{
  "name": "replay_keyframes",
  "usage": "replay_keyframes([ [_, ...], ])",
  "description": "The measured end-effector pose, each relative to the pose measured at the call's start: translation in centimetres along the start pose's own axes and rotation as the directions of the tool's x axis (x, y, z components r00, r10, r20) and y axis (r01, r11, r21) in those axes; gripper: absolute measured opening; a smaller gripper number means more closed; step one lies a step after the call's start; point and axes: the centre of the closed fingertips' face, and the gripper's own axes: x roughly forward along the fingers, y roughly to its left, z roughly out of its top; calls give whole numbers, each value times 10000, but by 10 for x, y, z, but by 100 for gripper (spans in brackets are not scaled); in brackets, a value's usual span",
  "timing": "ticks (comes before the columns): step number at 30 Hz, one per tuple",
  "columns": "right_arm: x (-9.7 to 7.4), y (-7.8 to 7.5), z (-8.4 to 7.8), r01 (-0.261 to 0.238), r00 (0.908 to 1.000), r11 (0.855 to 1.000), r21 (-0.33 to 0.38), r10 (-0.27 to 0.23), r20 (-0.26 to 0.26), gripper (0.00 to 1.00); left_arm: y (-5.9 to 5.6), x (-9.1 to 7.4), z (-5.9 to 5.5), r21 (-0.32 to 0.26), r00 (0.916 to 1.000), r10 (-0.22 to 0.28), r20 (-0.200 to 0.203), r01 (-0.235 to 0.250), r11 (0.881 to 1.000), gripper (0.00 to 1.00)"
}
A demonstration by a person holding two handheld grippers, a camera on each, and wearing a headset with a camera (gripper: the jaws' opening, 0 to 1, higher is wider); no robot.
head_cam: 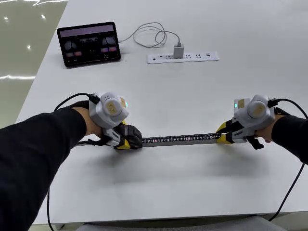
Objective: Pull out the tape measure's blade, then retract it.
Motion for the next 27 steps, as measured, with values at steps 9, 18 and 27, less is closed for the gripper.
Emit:
replay_keyframes([
  [9,0,-1,0,-34,10000,10000,-26,34,-6,10,0,0,0,-9,10000,-7,34,7,10000,34],
  [18,2,0,2,-53,10000,9999,158,54,-21,11,0,1,1,88,9998,148,-157,-147,9999,34],
  [27,4,0,0,379,9992,9985,408,-373,-144,13,3,0,-2,47,9982,539,245,-540,9985,35],
])
